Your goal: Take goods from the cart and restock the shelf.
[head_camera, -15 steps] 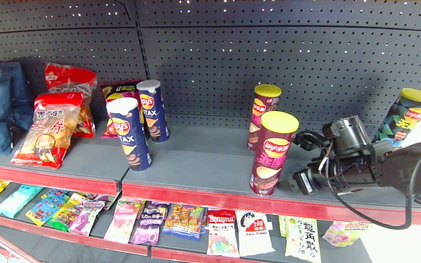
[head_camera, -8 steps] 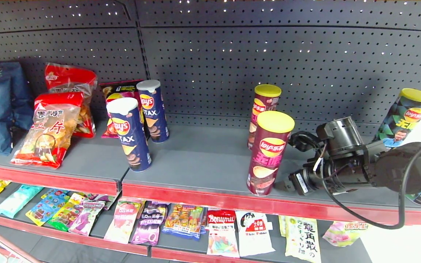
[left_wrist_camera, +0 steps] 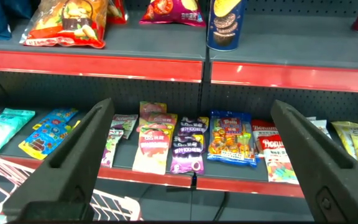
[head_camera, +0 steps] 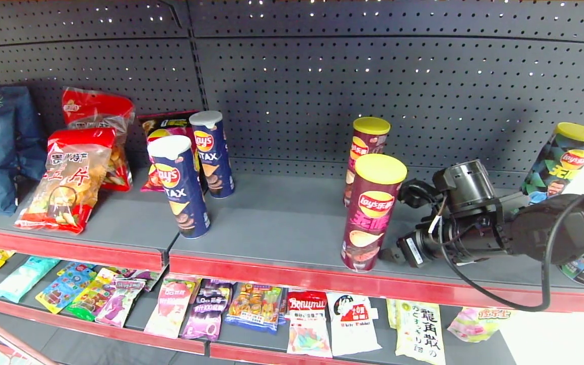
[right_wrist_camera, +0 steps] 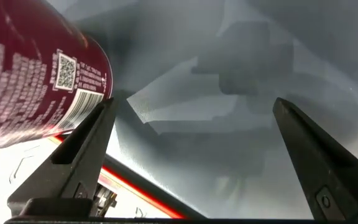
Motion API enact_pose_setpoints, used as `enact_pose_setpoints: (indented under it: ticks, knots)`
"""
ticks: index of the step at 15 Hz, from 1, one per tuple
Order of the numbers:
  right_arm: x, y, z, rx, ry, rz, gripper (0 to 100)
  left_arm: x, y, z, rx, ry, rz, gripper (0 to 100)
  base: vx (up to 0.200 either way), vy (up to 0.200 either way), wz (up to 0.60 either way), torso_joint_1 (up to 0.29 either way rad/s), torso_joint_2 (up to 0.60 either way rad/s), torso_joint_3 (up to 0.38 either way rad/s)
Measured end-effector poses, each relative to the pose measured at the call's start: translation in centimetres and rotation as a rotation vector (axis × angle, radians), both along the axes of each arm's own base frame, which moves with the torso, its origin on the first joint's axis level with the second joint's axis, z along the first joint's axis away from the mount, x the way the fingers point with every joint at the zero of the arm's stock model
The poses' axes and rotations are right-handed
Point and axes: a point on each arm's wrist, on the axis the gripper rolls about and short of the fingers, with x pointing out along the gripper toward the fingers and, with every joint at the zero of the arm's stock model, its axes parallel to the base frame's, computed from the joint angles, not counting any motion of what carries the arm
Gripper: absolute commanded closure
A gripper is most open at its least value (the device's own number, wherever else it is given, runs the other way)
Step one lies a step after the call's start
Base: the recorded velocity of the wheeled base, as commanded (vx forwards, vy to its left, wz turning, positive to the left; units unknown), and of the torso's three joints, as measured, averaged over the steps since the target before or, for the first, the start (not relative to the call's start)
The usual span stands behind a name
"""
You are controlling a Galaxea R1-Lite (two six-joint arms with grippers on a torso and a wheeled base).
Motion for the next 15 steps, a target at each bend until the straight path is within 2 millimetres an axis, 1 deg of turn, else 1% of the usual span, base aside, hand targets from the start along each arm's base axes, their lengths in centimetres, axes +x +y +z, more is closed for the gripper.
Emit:
enact_pose_setpoints:
  ticks: [15]
  knots:
    - [0.6,1.1,0.2,0.004,-0.016,0.023,0,0.0,0.0,0.0,0.0,0.0,0.0,0,0.0,0.0,0.0,0.0,0.0,0.0]
